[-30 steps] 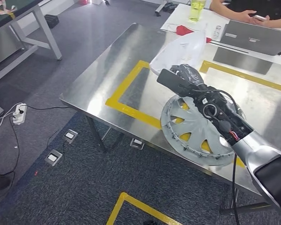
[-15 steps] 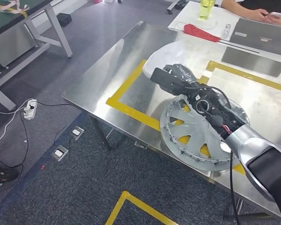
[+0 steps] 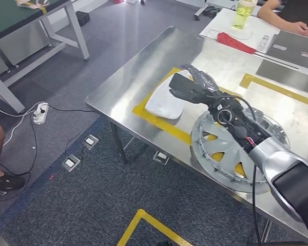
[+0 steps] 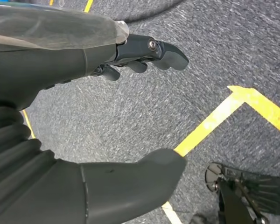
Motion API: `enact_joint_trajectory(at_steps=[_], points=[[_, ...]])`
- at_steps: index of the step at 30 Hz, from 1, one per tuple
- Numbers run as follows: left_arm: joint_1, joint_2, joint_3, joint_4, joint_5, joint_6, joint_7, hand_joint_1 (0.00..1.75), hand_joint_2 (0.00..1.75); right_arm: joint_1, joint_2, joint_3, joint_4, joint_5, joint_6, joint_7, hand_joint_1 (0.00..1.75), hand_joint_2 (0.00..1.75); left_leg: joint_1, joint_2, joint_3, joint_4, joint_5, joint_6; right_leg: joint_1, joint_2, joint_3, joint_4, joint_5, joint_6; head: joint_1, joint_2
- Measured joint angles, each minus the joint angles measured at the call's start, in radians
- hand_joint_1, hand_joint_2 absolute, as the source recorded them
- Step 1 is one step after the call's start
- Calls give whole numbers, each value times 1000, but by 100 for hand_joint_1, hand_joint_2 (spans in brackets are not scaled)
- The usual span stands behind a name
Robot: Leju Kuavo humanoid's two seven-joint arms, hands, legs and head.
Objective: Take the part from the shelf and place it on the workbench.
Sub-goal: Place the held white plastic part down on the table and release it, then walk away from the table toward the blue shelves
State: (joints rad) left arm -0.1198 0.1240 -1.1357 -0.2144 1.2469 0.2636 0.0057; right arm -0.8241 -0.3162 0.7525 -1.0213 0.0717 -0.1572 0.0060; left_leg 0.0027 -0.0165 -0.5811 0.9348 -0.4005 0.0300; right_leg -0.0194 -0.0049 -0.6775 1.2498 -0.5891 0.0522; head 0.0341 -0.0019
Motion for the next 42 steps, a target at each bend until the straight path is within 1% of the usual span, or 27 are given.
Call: enact_joint_trajectory(at_steps=[1,2,4,5,7,10,12,14,15,16,17,19,21,23,25,26,27,29,30,31,32,33,34,36,38,40,42], points=[[0,0,0,0,0,0,0,0,0,2,0,0,3,0,0,0,0,0,0,-5,0,1,-1,0,0,0,-9,12,7,1,3,0],[1,0,0,0,0,0,0,0,0,2,0,1,6,0,0,0,0,0,0,-10,1,3,-2,-1,0,1,2,-17,34,0,6,0],[1,-2,1,0,0,0,0,0,0,1,0,1,9,0,0,0,0,0,1,-21,1,10,-6,-6,-1,10,65,-157,107,-3,13,0],[0,-3,2,0,0,0,0,0,0,-1,0,1,10,0,-1,-1,0,0,0,-26,-1,16,-8,-10,-1,18,93,-219,131,-7,14,0],[1,-3,5,0,0,0,0,0,0,-1,0,1,14,0,-1,0,0,0,-2,-34,-7,20,-9,-19,0,28,117,-274,142,-16,12,0],[5,-2,7,0,0,-3,1,0,0,-2,1,1,20,-5,-5,-4,0,0,-1,-35,-12,25,-14,-33,0,18,119,-282,147,-34,5,0],[4,-2,8,0,0,-5,2,0,0,-3,1,0,24,-23,-9,-16,0,0,1,-16,-45,99,-58,-44,-3,9,122,-288,151,-45,-6,0],[3,-3,8,0,-1,-5,5,0,0,2,1,-2,28,-65,-8,-42,0,0,5,0,-110,238,-122,-53,-1,0,122,-288,151,-50,-18,0],[3,-3,8,0,-1,-5,6,0,0,7,1,-5,30,-94,-6,-62,0,0,6,4,-137,294,-140,-55,0,-4,122,-288,150,-51,-20,0],[5,-4,8,0,-1,-5,7,0,0,13,1,-9,30,-125,-1,-83,0,0,6,6,-149,319,-141,-56,0,-8,122,-288,150,-51,-22,0],[6,-4,8,0,-1,-5,7,0,0,23,1,-15,26,-161,5,-106,0,0,6,7,-141,300,-123,-54,1,-10,123,-288,149,-51,-23,0],[7,-3,9,0,-1,-4,8,0,0,42,1,-27,5,-234,19,-151,0,0,4,15,-73,165,-55,-44,2,-15,126,-288,148,-49,-24,0],[4,-1,10,0,0,-4,8,0,0,62,0,-41,-25,-303,28,-188,0,0,-4,27,-12,44,-16,-30,7,-19,127,-288,145,-43,-25,0],[3,0,11,0,1,-3,9,0,0,87,0,-55,-61,-361,34,-216,0,0,-10,28,1,15,-15,-22,9,-25,130,-289,142,-34,-23,0],[4,0,12,0,5,1,11,0,0,115,-1,-69,-100,-413,43,-239,0,0,-5,21,6,7,-12,-13,9,-26,133,-287,135,-23,-22,0],[4,0,13,0,8,4,12,0,0,126,-2,-78,-118,-435,47,-250,0,0,-2,18,10,2,-10,-9,9,-21,128,-269,120,-19,-20,0],[4,-1,13,0,9,6,14,0,0,135,-5,-88,-134,-457,51,-262,0,0,1,16,14,-3,-8,-4,9,-15,112,-230,95,-16,-17,0],[4,-3,14,0,11,10,18,0,0,157,-12,-110,-160,-491,56,-281,0,0,1,10,16,-4,-9,1,7,-3,53,-95,27,-12,-8,0],[4,-3,14,0,11,10,21,0,0,170,-16,-119,-171,-504,59,-289,0,0,1,5,16,-3,-9,2,7,-1,22,-29,3,-10,-3,0],[5,-4,14,0,11,10,23,0,0,183,-20,-126,-181,-514,61,-294,0,0,1,0,17,-2,-10,2,6,0,2,7,-3,-8,1,0],[5,-5,14,0,11,11,25,0,0,194,-23,-132,-192,-521,63,-298,0,0,2,-6,17,-1,-11,1,4,1,3,1,13,-7,5,0],[5,-6,14,0,11,11,26,0,0,202,-26,-139,-203,-530,66,-301,0,0,2,-11,18,2,-12,0,2,2,22,-45,46,-6,8,0],[5,-7,14,0,10,11,26,0,0,208,-28,-148,-214,-543,69,-305,0,0,2,-17,18,6,-15,-3,0,6,54,-117,87,-6,11,0],[4,-8,14,0,8,11,25,0,0,215,-33,-169,-235,-582,83,-315,0,0,-1,-26,13,19,-22,-12,-4,24,109,-238,132,-8,14,0],[5,-8,14,0,6,11,25,0,0,227,-37,-187,-252,-622,105,-324,0,0,-2,-34,6,25,-22,-21,-2,34,123,-272,134,-17,10,0],[7,-7,14,0,4,11,25,0,0,237,-37,-196,-269,-645,128,-332,0,0,0,-37,4,26,-23,-31,-3,27,124,-275,139,-28,6,0],[7,-7,14,0,3,10,24,0,0,241,-37,-202,-285,-656,143,-337,0,0,2,-21,-16,72,-54,-41,-6,19,125,-280,143,-40,-3,0]])
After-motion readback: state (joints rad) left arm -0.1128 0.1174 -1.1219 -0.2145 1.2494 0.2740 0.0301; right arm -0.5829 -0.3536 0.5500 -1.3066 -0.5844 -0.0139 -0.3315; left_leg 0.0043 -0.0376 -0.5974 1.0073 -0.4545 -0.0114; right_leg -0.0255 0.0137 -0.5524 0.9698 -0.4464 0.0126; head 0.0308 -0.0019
